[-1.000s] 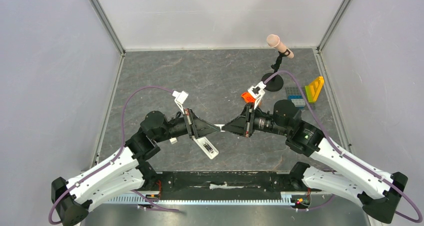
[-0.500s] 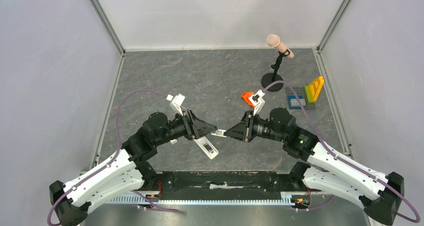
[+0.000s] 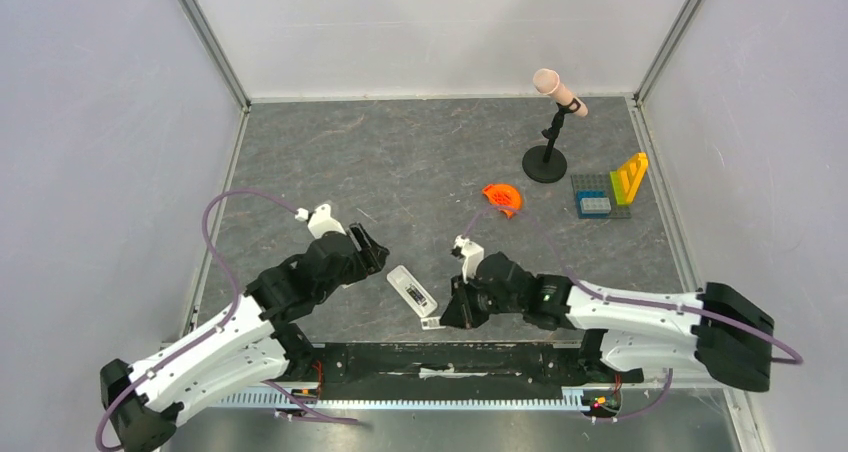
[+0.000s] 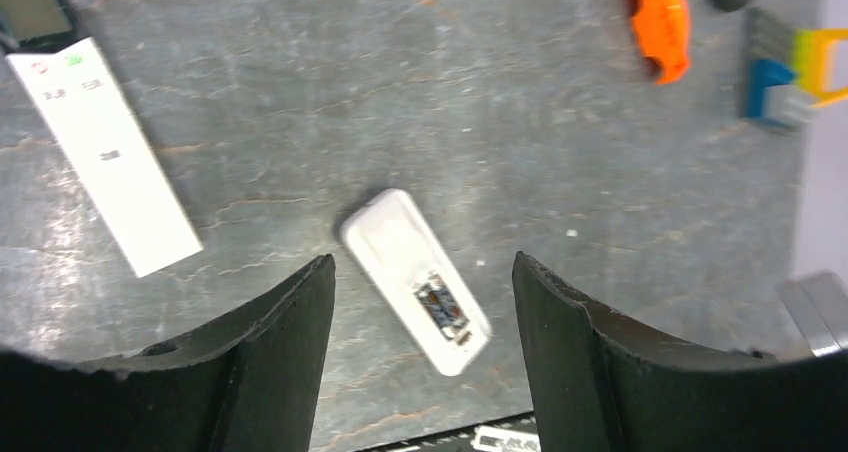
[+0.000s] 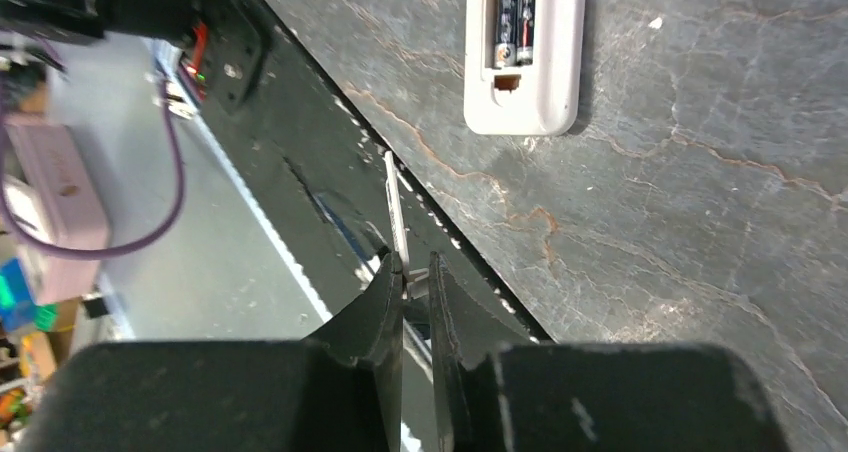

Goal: Load the batteries into the remote control
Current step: Load the battery cover into the remote control.

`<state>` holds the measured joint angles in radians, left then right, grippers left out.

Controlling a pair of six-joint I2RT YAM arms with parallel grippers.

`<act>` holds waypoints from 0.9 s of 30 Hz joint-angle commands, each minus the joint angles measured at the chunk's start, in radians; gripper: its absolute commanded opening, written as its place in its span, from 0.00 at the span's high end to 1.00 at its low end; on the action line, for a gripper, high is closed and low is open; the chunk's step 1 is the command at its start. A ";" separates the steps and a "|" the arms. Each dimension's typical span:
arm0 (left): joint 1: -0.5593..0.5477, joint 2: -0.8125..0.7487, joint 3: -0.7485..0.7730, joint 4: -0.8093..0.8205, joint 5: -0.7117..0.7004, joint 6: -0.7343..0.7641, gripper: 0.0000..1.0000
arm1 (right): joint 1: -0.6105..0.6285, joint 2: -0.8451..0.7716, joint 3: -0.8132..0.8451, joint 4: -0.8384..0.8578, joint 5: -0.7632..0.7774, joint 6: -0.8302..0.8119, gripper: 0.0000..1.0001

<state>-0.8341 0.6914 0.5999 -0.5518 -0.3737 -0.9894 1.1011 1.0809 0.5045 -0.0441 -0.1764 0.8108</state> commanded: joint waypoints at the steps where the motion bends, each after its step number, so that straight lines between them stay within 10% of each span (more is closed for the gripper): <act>1: 0.010 0.075 -0.045 0.016 -0.079 -0.040 0.29 | 0.062 0.089 0.020 0.089 0.104 -0.063 1.00; 27: 0.248 0.220 -0.206 0.344 0.303 -0.014 0.31 | 0.087 0.214 0.078 0.082 0.316 -0.050 1.00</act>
<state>-0.5919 0.9119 0.3931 -0.2615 -0.0986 -0.9951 1.1866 1.3209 0.5419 0.0456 0.1574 0.7563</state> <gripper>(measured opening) 0.694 0.120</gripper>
